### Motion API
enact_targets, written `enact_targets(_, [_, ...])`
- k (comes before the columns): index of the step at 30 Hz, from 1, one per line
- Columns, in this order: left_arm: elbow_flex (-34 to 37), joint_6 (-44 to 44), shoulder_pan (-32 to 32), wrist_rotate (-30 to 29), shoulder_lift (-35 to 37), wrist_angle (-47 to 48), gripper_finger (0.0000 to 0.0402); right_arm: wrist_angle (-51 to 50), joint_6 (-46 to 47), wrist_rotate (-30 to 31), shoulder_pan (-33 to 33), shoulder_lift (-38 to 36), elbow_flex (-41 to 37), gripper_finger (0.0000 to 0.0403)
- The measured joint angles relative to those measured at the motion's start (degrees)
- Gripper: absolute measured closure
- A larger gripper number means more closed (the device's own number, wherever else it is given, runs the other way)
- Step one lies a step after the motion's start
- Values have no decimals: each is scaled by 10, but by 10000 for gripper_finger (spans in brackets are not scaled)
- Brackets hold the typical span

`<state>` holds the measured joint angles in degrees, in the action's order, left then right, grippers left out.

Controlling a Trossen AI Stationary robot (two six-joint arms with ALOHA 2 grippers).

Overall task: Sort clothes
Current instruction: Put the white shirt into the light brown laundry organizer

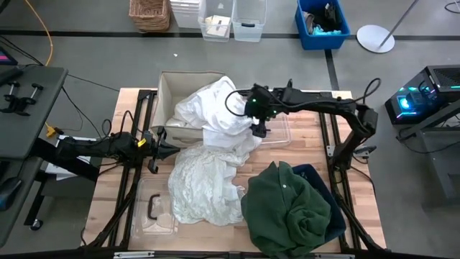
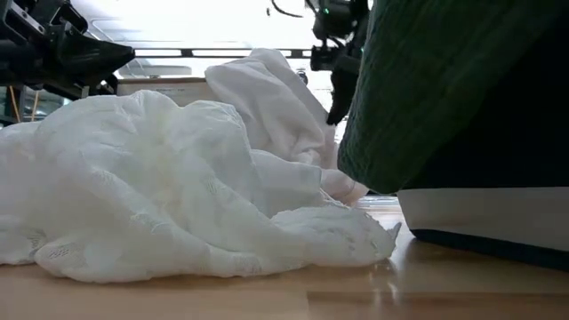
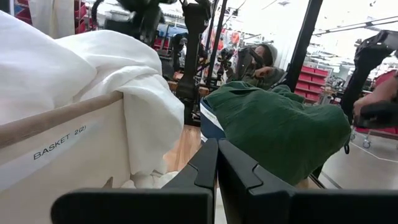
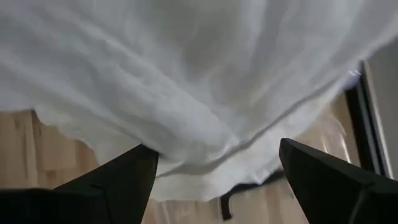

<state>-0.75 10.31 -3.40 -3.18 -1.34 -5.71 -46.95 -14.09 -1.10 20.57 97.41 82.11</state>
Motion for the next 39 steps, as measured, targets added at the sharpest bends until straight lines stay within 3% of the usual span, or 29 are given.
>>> enact_targets(6, [0, 0, 0, 0, 0, 0, 401, 159, -75, -62, 22, -5, -88, 73])
enact_targets(10, [0, 0, 0, 0, 0, 0, 401, 273, -79, -83, 23, -5, -131, 73])
enact_targets(15, [0, 0, 0, 0, 0, 0, 401, 334, -50, -81, 22, 11, -155, 87])
enact_targets(18, [0, 0, 0, 0, 0, 0, 401, 368, -17, -51, 18, 25, -162, 157])
enact_targets(22, [0, 0, 0, 0, 0, 0, 401, 404, 39, -60, 18, 31, -164, 353])
enact_targets(23, [0, 0, 0, 0, 0, 0, 401, 406, 48, -65, 18, 29, -163, 375])
enact_targets(32, [0, 0, 0, 0, 0, 0, 401, 325, 29, -125, 23, -88, -122, 398])
enact_targets(36, [0, 0, 0, 0, 0, 0, 401, 410, 39, -161, 23, -138, -72, 399])
enact_targets(39, [0, 0, 0, 0, 0, 0, 401, 493, 41, -165, 18, -132, -19, 400])
